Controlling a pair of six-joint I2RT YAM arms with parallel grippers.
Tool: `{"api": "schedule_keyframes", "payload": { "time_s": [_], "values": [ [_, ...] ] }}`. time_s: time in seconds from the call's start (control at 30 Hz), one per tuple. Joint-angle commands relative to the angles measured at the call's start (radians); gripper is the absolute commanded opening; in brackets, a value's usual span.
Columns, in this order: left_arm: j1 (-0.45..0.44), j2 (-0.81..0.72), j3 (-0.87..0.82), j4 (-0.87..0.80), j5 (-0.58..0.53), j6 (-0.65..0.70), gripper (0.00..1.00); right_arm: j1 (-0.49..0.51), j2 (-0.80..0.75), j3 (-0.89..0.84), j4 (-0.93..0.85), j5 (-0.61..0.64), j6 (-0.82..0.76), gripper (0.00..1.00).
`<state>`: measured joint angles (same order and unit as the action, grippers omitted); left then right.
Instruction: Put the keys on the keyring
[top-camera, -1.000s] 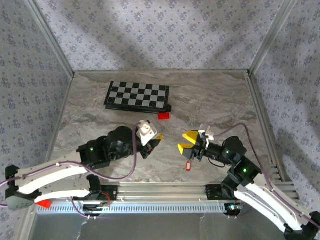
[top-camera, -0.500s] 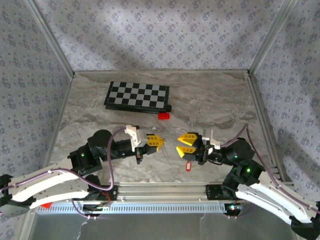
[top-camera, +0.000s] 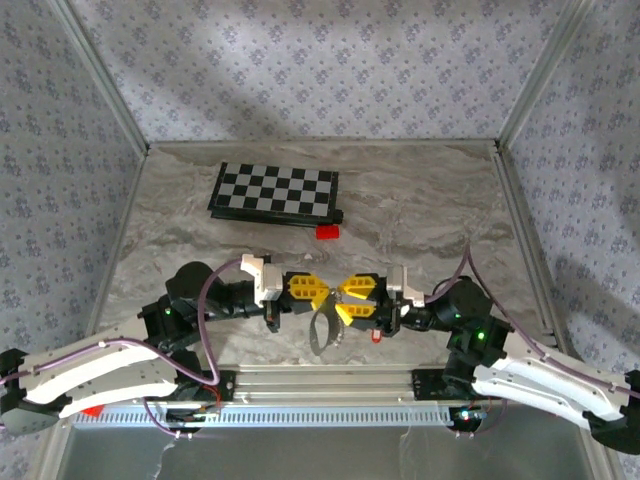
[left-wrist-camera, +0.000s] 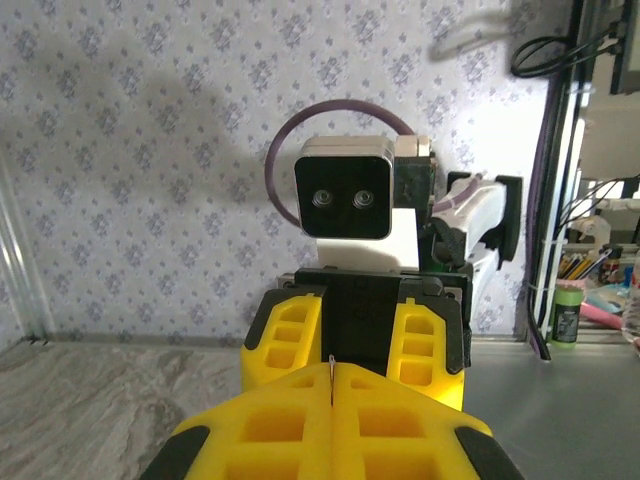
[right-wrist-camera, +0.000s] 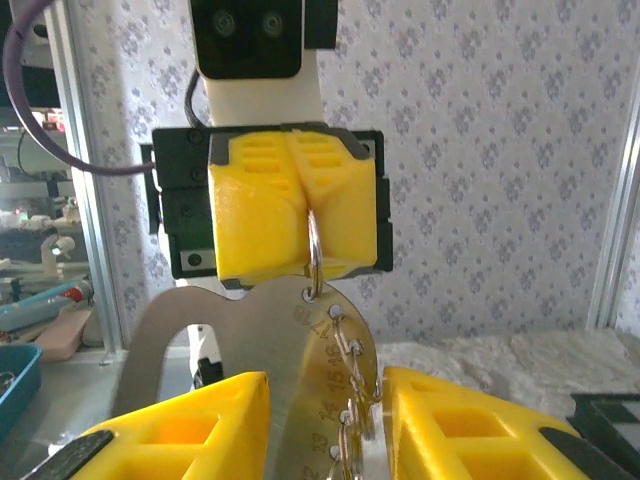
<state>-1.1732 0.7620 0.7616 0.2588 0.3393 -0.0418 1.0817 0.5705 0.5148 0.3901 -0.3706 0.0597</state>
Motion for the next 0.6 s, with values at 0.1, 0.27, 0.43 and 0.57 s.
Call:
{"api": "schedule_keyframes", "payload": {
  "time_s": [0.1, 0.27, 0.43, 0.57],
  "values": [
    [0.004, 0.018, 0.022, 0.039, 0.033, 0.008, 0.00, 0.052, -0.041, 0.030, 0.036, 0.085, -0.054, 0.36],
    [0.005, 0.022, 0.067, -0.080, 0.027, 0.067, 0.00, 0.070, -0.084, 0.062, -0.105, 0.158, -0.101, 0.36],
    [0.004, 0.036, 0.128, -0.236, 0.006, 0.142, 0.00, 0.097, -0.095, 0.111, -0.267, 0.237, -0.145, 0.36],
    [0.005, 0.078, 0.206, -0.382, 0.007, 0.207, 0.00, 0.135, -0.060, 0.166, -0.390, 0.301, -0.191, 0.36]
  ]
}}
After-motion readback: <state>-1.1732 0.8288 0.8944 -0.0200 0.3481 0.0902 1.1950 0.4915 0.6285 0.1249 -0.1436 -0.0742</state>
